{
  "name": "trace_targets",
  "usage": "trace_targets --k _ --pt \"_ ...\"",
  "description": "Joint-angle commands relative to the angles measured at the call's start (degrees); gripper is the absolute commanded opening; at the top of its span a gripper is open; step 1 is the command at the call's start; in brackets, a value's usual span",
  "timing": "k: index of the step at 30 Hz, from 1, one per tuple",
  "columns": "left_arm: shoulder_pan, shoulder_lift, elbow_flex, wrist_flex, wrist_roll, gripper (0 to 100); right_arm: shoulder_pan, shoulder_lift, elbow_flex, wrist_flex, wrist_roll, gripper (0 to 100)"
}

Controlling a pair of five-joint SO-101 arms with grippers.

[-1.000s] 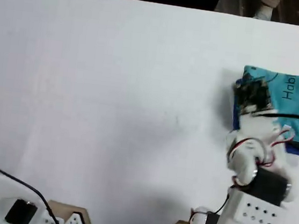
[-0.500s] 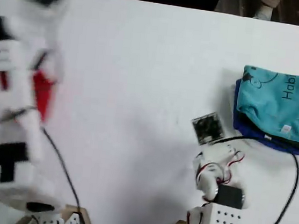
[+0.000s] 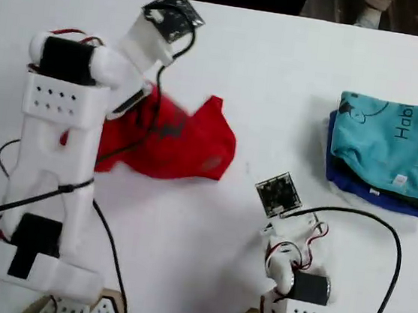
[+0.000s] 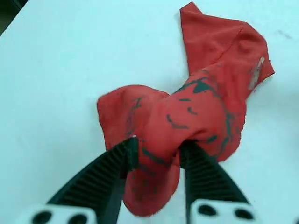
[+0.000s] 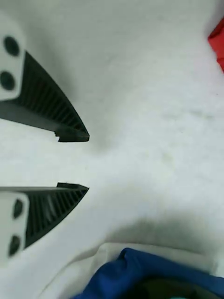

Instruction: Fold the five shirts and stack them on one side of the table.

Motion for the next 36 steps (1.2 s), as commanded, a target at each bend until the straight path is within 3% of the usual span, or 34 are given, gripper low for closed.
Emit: trace_targets --k 1,8,11,16,21,29,32,36 --pt "-3.16 -2.9 8.22 0.79 0.09 29 -0.22 -3.12 0.26 1.1 -2.02 14.9" --pt "-15.12 -2.99 26.59 -6.51 -0.09 29 1.01 -4.18 -0.18 1.54 -5.27 14.9" --pt "-19.16 -2.99 31.25 -10.9 -0.09 29 -1.89 -4.09 -1.85 1.89 -5.36 14.8" --pt "-20.57 -2.9 36.09 -14.07 -0.09 29 -10.42 -4.0 -5.01 1.98 -5.27 14.8" --pt "-21.71 -2.99 37.05 -14.07 -0.09 29 -11.38 -1.45 -7.21 2.15 -5.01 14.7" --pt "-27.6 -2.99 31.78 -14.07 0.53 29 -12.18 23.52 -38.07 10.07 -5.36 14.7" --pt "-30.95 -3.08 29.41 -13.36 0.53 29 -18.15 36.79 -43.96 10.42 -5.36 14.8" --pt "-38.15 -3.08 27.21 -13.19 0.0 29 -32.22 51.82 -50.37 9.89 -5.36 14.8"
